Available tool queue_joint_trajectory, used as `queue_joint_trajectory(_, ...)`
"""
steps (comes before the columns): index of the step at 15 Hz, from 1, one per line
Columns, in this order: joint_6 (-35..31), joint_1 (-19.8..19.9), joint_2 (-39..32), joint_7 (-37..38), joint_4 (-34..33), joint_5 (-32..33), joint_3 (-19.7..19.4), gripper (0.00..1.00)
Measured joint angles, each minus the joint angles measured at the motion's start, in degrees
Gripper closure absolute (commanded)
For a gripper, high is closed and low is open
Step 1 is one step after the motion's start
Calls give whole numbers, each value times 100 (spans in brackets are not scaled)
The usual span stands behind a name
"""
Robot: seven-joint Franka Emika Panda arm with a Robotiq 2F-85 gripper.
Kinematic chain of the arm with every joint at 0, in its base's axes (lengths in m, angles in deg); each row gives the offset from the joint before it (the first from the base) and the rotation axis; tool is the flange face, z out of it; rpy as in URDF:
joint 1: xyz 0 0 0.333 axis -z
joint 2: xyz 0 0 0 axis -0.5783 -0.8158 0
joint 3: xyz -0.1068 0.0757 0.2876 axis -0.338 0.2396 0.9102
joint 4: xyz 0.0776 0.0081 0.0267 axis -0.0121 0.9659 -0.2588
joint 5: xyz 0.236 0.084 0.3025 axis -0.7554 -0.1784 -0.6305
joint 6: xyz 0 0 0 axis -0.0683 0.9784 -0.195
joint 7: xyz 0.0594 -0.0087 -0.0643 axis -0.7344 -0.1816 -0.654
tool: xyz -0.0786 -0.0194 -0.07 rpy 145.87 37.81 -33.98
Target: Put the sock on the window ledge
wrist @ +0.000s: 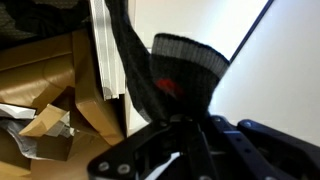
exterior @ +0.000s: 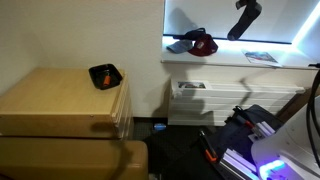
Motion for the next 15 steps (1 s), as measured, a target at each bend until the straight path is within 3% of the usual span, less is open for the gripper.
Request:
queue_joint_trajectory(2,70,1,-261,227,-35,-124,-45,98)
queue_joint_trajectory(4,79,15,-867,398,-307,-674,-181,98)
queue_joint_trajectory(7,173,55,-1986,425,-1209,-1734,-441,98)
queue_joint_trajectory(11,856,282,-2975,428,-2557,-2941,-771,93)
queue_joint_trajectory(15,1159,432,-3302,429,-3121,-3193,-818,98)
